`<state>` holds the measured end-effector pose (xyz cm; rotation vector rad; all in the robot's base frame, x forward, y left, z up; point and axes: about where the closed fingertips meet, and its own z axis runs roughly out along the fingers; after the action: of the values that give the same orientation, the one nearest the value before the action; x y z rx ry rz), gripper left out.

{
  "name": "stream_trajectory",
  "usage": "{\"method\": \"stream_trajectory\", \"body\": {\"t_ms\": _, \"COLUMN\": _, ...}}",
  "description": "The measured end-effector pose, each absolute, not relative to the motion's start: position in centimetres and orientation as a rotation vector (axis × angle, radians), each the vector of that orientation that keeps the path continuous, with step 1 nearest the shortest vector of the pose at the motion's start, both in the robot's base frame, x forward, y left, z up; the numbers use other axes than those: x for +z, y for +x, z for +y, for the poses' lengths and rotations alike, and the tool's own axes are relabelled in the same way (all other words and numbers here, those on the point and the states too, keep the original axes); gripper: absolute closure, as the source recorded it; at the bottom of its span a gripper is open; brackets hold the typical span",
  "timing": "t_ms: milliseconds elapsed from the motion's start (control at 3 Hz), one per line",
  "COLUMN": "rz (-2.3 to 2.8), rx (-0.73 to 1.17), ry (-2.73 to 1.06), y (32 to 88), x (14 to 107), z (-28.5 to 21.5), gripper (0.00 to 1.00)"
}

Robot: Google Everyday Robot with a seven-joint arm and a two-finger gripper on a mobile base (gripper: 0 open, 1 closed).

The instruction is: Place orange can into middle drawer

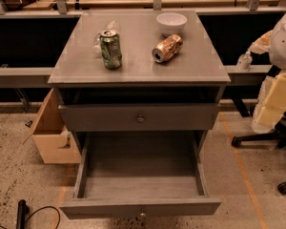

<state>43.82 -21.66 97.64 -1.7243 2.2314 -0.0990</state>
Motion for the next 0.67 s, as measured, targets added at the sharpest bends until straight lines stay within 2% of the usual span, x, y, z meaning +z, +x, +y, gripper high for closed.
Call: {"method": "stream_trajectory", "body": {"t_ms": 667, "rz": 2.158, "rx": -0.101, "ry": -1.874, "y": 45.7, "x": 97.1, "z": -20.5, "gripper": 0.0}}
